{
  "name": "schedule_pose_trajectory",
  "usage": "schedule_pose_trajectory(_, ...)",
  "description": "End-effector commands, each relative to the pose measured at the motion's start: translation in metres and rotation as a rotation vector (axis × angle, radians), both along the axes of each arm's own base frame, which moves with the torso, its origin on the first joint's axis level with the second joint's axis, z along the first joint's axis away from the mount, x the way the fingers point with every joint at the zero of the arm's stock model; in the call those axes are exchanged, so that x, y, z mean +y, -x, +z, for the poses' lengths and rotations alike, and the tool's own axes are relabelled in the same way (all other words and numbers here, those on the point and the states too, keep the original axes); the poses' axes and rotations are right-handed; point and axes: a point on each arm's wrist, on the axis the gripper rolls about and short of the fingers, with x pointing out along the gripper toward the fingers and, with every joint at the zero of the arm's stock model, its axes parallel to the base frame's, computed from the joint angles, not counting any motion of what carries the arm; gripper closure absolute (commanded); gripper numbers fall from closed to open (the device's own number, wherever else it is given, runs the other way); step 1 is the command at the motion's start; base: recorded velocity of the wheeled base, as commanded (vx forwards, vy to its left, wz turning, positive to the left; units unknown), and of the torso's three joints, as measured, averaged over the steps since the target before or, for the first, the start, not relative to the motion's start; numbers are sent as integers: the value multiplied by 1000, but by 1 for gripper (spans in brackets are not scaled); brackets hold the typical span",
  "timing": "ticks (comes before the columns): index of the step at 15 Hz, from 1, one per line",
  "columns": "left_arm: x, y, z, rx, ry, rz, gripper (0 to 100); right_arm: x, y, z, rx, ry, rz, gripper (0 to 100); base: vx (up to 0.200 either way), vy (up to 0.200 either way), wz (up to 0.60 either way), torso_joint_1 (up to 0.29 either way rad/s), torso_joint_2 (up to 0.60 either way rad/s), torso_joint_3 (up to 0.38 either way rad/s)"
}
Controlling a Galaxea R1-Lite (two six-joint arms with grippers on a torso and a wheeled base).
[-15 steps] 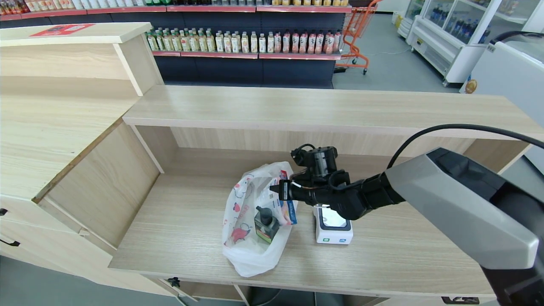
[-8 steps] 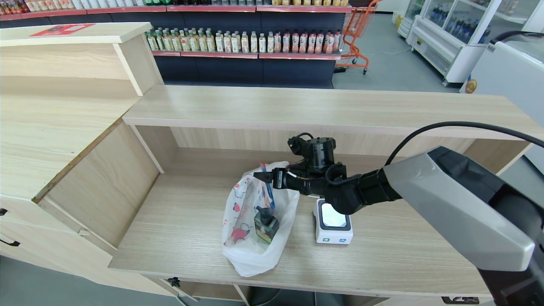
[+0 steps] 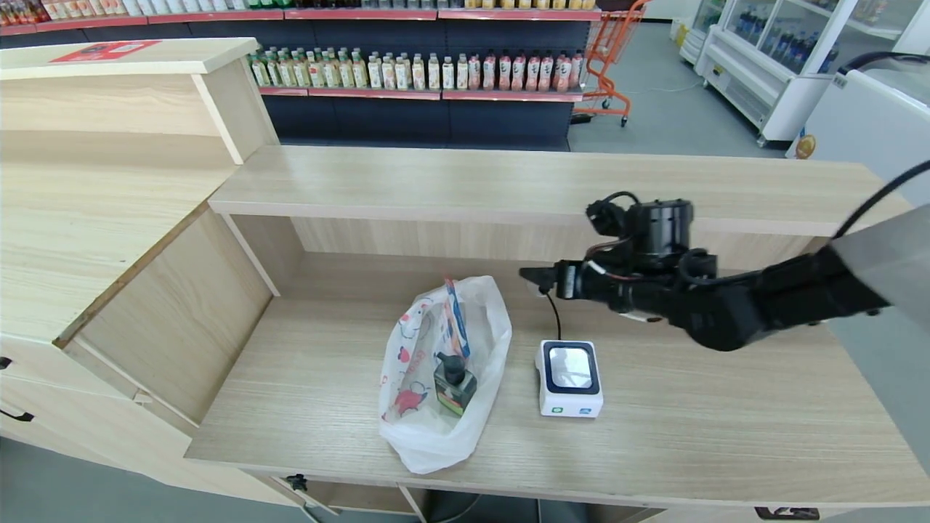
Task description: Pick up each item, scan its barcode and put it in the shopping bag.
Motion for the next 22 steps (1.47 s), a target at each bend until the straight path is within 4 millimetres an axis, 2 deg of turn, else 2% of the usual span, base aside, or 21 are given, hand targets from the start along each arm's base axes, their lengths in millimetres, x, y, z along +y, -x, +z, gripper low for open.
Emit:
schedule_pose_trajectory(1, 0, 0, 0, -1, 0, -1, 0, -85, 86, 65, -87, 116, -252, 0, 0, 0, 0, 0, 0, 0)
schedule_pose_trajectory(2, 0, 0, 0, 1, 0, -1, 0, -106, 131, 64, -27, 154, -337, 0, 0, 0, 0, 0, 0, 0)
schedule_pose_trajectory(3, 0, 0, 0, 1, 0, -1, 0, -118, 168, 51, 21, 180, -375, 0, 0, 0, 0, 0, 0, 0)
schedule_pose_trajectory(5, 0, 0, 0, 1, 0, -1, 0, -132, 229, 25, 36, 185, -403, 0, 0, 0, 0, 0, 0, 0)
schedule_pose_trajectory(6, 0, 0, 0, 1, 0, -1, 0, -139, 264, 5, 30, 187, -405, 0, 0, 0, 0, 0, 0, 0)
schedule_pose_trajectory(9, 0, 0, 0, -1, 0, -1, 0, -157, 341, -62, -20, 205, -489, 0, 0, 0, 0, 0, 0, 0)
schedule_pose_trajectory(11, 0, 0, 0, 1, 0, -1, 0, -160, 375, -83, -44, 197, -491, 0, 0, 0, 0, 0, 0, 0)
schedule_pose_trajectory(14, 0, 0, 0, 1, 0, -1, 0, -158, 396, -85, -327, 184, -546, 0, 0, 0, 0, 0, 0, 0)
schedule_pose_trajectory(17, 0, 0, 0, 1, 0, -1, 0, -160, 399, -85, -353, 198, -586, 0, 0, 0, 0, 0, 0, 0)
schedule_pose_trajectory(22, 0, 0, 0, 1, 0, -1, 0, -158, 398, -90, -341, 208, -509, 0, 0, 0, 0, 0, 0, 0)
